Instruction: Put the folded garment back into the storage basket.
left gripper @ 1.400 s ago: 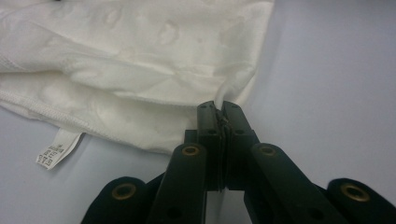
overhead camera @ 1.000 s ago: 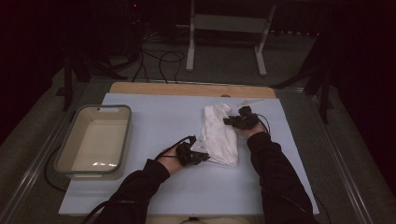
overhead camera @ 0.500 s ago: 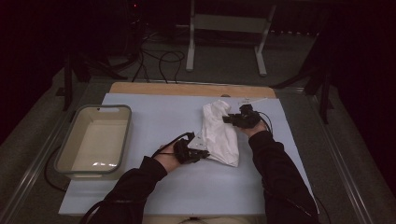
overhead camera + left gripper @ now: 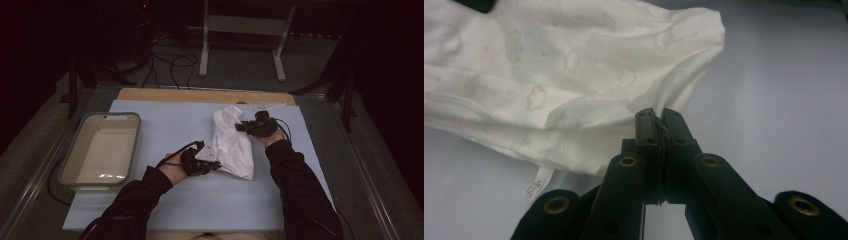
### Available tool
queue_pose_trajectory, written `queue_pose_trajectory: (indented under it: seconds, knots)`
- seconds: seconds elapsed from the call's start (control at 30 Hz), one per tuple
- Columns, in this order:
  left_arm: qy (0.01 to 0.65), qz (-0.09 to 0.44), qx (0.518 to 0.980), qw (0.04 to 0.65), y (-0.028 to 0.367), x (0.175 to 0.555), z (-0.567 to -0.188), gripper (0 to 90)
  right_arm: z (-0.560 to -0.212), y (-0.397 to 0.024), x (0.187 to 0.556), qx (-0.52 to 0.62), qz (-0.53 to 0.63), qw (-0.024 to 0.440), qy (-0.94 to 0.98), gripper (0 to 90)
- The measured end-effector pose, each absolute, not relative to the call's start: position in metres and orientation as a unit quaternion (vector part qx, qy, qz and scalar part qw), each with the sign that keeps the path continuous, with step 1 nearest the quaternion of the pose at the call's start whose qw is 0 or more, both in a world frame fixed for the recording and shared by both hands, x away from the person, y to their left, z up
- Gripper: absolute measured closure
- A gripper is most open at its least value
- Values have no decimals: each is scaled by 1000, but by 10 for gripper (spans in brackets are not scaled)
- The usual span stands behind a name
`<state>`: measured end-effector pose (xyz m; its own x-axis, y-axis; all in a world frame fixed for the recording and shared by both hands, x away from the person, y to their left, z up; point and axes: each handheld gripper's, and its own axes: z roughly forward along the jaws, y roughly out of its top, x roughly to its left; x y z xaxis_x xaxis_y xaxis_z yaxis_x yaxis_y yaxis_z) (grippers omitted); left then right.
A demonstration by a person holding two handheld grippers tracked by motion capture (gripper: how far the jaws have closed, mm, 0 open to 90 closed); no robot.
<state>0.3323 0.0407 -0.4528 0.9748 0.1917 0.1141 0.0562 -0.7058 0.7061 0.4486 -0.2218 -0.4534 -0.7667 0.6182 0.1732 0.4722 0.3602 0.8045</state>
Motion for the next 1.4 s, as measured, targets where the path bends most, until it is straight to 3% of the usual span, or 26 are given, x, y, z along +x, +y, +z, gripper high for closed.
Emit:
queue_pose_trajectory:
  seconds: [0.77, 1.4]
  knots:
    - [56, 76, 918, 384, 67, 323, -438, 886, -440, -205, 434, 308, 477, 58, 821, 765]
    - [68, 98, 919, 376, 101, 316, -413, 886, -426, -172, 433, 292, 494, 48, 818, 764]
